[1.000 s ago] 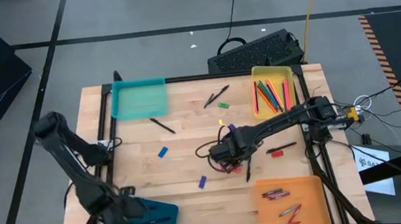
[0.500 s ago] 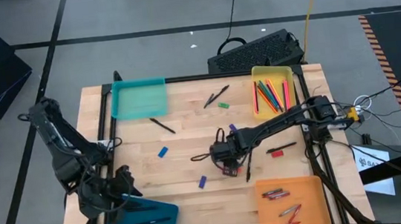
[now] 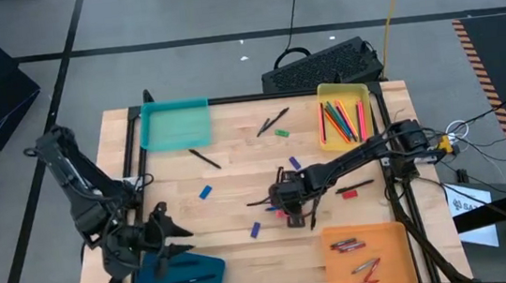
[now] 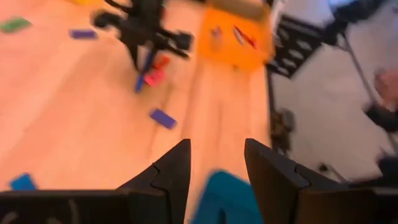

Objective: Sort crayons/erasers/pens/pencils in bins
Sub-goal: Put the blue pen into the blue bin

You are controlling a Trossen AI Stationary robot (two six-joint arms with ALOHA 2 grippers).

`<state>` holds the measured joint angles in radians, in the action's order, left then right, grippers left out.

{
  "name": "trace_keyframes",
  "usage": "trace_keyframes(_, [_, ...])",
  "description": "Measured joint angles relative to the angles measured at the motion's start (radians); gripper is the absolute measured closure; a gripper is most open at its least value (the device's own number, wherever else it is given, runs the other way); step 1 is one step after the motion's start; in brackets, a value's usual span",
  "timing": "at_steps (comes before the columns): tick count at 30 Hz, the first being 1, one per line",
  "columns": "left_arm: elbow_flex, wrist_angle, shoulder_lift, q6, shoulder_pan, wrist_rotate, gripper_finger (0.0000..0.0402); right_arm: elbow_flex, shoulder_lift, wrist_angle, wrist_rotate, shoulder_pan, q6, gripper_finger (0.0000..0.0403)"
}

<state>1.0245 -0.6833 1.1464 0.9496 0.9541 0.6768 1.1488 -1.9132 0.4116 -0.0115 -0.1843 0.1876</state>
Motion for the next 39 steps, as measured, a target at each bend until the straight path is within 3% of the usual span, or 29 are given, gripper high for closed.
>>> trace_keyframes(4, [0.000,0.033,0.020,0.045,-0.024,0.134,0.0250,-0.035,0.000,-0.026,0.061,-0.019,-0.189,0.0330])
trace_keyframes(8, [0.000,0.128,0.041,0.043,-0.071,0.218,0.0249,-0.056,-0.002,-0.042,0.092,-0.022,-0.214,0.0371])
trace_keyframes(12, [0.000,0.156,0.056,0.016,-0.140,0.213,0.0232,-0.047,0.020,-0.043,0.095,-0.019,-0.185,0.0386])
trace_keyframes(17, [0.000,0.156,0.051,-0.013,-0.243,0.187,0.0178,-0.026,0.133,-0.027,0.192,-0.023,-0.147,0.0382])
trace_keyframes(21, [0.000,0.190,0.050,-0.172,-0.292,0.216,0.0143,-0.008,0.284,-0.163,0.287,-0.019,-0.043,0.0383])
trace_keyframes(23, [0.000,0.267,0.051,-0.301,-0.321,0.186,0.0135,-0.018,0.342,-0.276,0.305,-0.019,-0.027,0.0383])
trace_keyframes(28, [0.000,0.590,0.051,-0.587,-0.405,-0.007,0.0137,-0.026,0.467,-0.577,0.324,-0.019,-0.128,0.0384])
trace_keyframes(32, [0.000,0.787,0.056,-0.755,-0.479,-0.041,0.0151,-0.031,0.501,-0.678,0.322,-0.019,-0.201,0.0384])
trace_keyframes(39, [0.000,1.001,0.088,-0.852,-0.606,-0.186,0.0172,-0.030,0.506,-0.769,0.264,-0.024,-0.223,0.0384])
